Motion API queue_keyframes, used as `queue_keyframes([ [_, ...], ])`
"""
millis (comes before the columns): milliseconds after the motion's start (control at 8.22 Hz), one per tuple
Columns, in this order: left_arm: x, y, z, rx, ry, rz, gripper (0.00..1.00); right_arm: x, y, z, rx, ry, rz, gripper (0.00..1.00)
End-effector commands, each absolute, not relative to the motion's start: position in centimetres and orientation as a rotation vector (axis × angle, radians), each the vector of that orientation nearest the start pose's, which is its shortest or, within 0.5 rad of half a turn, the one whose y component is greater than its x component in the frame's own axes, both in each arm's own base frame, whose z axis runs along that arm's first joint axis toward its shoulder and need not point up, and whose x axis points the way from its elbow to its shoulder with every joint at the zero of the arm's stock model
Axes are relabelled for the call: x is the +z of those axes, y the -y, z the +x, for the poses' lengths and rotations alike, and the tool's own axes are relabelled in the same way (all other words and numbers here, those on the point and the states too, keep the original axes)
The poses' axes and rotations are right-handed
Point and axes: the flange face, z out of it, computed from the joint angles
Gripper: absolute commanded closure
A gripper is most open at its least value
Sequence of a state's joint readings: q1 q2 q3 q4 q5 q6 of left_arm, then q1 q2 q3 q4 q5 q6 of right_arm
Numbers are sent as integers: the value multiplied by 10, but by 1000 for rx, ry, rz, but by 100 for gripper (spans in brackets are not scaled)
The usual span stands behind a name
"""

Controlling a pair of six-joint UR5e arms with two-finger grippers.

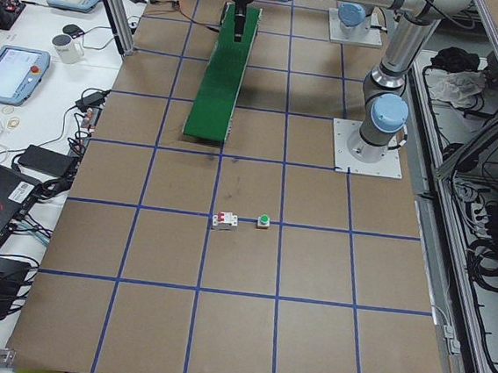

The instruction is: Move capacitor from left to right

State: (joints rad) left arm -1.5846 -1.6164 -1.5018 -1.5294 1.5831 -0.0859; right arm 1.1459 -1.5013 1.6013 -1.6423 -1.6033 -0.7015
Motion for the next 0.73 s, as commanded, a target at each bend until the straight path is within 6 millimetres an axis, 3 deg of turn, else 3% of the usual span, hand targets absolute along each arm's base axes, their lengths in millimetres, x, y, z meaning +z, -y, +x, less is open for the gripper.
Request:
queue_keyframes([
  [0,503,516,-139,-102,-3129,-113,0,482,501,43,80,-3147,-253,0],
  [122,503,516,-139,-102,-3129,-113,0,481,493,91,96,-3149,-270,0],
  [365,503,516,-138,-102,-3129,-116,0,488,478,142,68,-3145,-136,0],
  [608,503,516,-138,-102,-3129,-116,0,490,476,146,57,-3116,-131,0],
])
